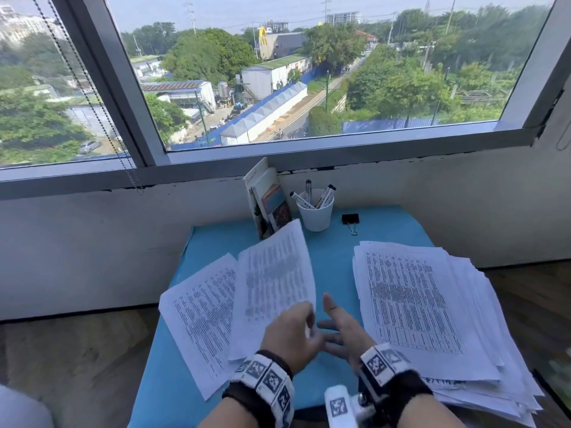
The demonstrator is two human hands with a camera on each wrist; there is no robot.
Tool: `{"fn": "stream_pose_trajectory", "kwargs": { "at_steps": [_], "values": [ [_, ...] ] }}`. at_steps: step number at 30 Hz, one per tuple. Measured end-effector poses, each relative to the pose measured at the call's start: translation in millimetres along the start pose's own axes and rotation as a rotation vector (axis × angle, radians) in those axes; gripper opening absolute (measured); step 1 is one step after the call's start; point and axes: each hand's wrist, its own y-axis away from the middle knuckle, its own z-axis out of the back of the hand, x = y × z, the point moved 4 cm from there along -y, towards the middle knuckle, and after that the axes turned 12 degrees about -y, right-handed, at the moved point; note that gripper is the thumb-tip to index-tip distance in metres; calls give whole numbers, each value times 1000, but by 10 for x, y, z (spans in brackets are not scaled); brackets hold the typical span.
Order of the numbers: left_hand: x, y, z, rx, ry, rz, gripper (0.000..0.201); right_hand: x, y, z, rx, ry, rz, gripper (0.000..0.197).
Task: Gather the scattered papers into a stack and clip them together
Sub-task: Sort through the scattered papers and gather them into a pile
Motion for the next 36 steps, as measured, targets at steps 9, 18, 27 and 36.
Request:
{"fn": "stream_pose_trajectory", "kwargs": {
  "at_steps": [9, 18, 27, 36],
  "values": [
    [649, 147, -110, -42, -204, 211, 53, 261, 165, 786, -560, 170, 398, 9],
    [1133, 157, -114, 449, -469, 355, 57, 64, 238, 1078, -598, 119, 375, 10],
    [804, 71, 488, -298, -66, 359, 53, -45, 168, 733, -284, 282, 186, 31],
    [-38, 457, -655, 269, -200, -339, 42, -57, 299, 329, 100, -165, 71, 57]
  ]
}}
